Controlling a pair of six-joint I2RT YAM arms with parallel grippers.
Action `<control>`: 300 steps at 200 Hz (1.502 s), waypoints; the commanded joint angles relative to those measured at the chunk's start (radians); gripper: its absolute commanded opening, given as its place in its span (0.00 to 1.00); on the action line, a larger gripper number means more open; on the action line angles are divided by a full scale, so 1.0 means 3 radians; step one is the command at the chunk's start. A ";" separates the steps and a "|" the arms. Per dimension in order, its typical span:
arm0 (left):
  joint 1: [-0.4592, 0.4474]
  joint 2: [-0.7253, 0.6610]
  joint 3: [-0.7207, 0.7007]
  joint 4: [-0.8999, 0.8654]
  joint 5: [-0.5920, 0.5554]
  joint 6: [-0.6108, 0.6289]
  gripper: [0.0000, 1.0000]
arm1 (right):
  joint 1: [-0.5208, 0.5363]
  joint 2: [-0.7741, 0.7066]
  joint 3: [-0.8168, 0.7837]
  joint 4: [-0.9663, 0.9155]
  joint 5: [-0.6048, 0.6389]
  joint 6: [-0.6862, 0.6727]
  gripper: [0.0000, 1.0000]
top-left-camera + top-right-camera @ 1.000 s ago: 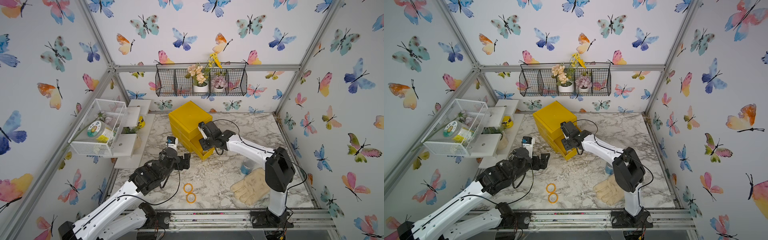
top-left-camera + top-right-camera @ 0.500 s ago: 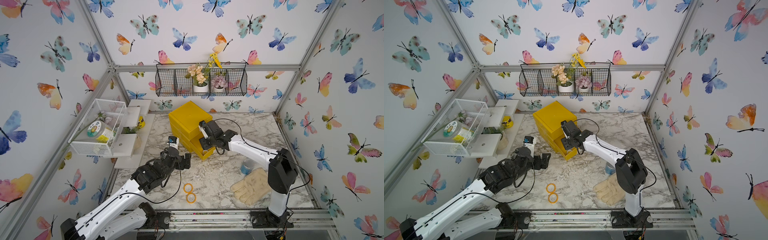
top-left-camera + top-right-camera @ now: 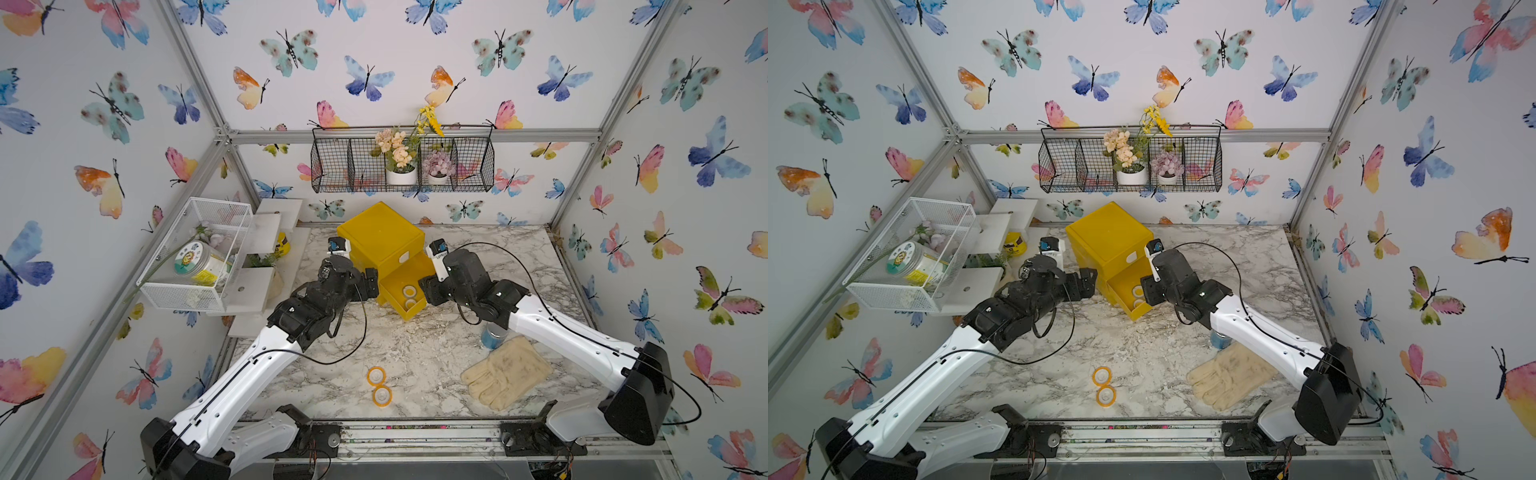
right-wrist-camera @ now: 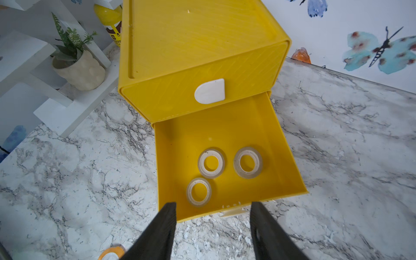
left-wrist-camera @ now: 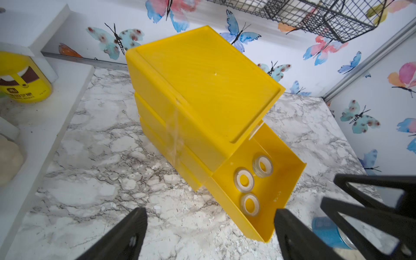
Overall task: Place the transparent tape into the drawer according to color
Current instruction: Close the drawer in the storage box.
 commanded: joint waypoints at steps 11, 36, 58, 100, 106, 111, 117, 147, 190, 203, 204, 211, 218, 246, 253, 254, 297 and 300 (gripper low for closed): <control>0.0188 0.0330 0.0192 0.0152 0.0348 -0.0124 0.78 | -0.0075 -0.0202 -0.0309 0.0087 0.0008 0.0209 0.52; 0.0282 0.0596 0.0292 0.0202 0.0355 -0.0171 0.72 | -0.0200 -0.0349 -0.0640 0.0194 -0.0145 0.0325 0.50; 0.0388 0.0792 0.0351 0.0250 0.0400 -0.0221 0.70 | -0.0292 -0.0450 -0.0916 0.0321 -0.0317 0.0398 0.49; 0.0484 0.1073 0.0453 0.0262 0.0557 -0.0276 0.67 | -0.0311 -0.0381 -0.1135 0.0562 -0.0524 0.0413 0.48; 0.0489 0.1101 0.0461 0.0261 0.0566 -0.0272 0.66 | -0.0315 -0.0351 -0.1151 0.0646 -0.0567 0.0415 0.48; 0.0492 0.1121 0.0461 0.0256 0.0567 -0.0271 0.66 | -0.0315 -0.0309 -0.1150 0.0706 -0.0589 0.0415 0.48; 0.0498 0.1143 0.0458 0.0253 0.0568 -0.0271 0.66 | -0.0315 -0.0255 -0.1137 0.0768 -0.0619 0.0410 0.48; 0.0534 0.1212 0.0456 0.0196 0.0634 -0.0262 0.64 | -0.0325 0.0121 -0.0970 0.1034 -0.0716 0.0380 0.47; 0.0543 0.1268 0.0446 0.0147 0.0692 -0.0220 0.61 | -0.0361 0.0613 -0.0662 0.1220 -0.0829 0.0337 0.46; 0.0544 0.1284 0.0428 0.0138 0.0700 -0.0214 0.60 | -0.0371 0.0694 -0.0626 0.1381 -0.0878 0.0338 0.46; 0.0545 0.1285 0.0427 0.0140 0.0701 -0.0212 0.60 | -0.0371 0.0702 -0.0625 0.1397 -0.0884 0.0338 0.46; 0.0541 0.1285 0.0416 0.0141 0.0702 -0.0214 0.60 | -0.0375 0.0750 -0.0600 0.1490 -0.0911 0.0341 0.46; 0.0543 0.1287 0.0403 0.0139 0.0707 -0.0213 0.59 | -0.0376 0.0801 -0.0565 0.1567 -0.0939 0.0338 0.46; 0.0540 0.1304 0.0351 0.0141 0.0730 -0.0199 0.59 | -0.0381 0.0991 -0.0418 0.1891 -0.0987 0.0372 0.45; 0.0542 0.1306 0.0336 0.0141 0.0734 -0.0199 0.58 | -0.0386 0.1042 -0.0387 0.1970 -0.0990 0.0383 0.45; 0.0544 0.1306 0.0332 0.0141 0.0733 -0.0199 0.58 | -0.0386 0.1050 -0.0377 0.1981 -0.0989 0.0386 0.45; 0.0543 0.1304 0.0267 0.0133 0.0756 -0.0192 0.57 | -0.0407 0.1394 -0.0132 0.2256 -0.1053 0.0483 0.44; 0.0543 0.1302 0.0267 0.0132 0.0754 -0.0194 0.57 | -0.0410 0.1411 -0.0127 0.2288 -0.1056 0.0493 0.44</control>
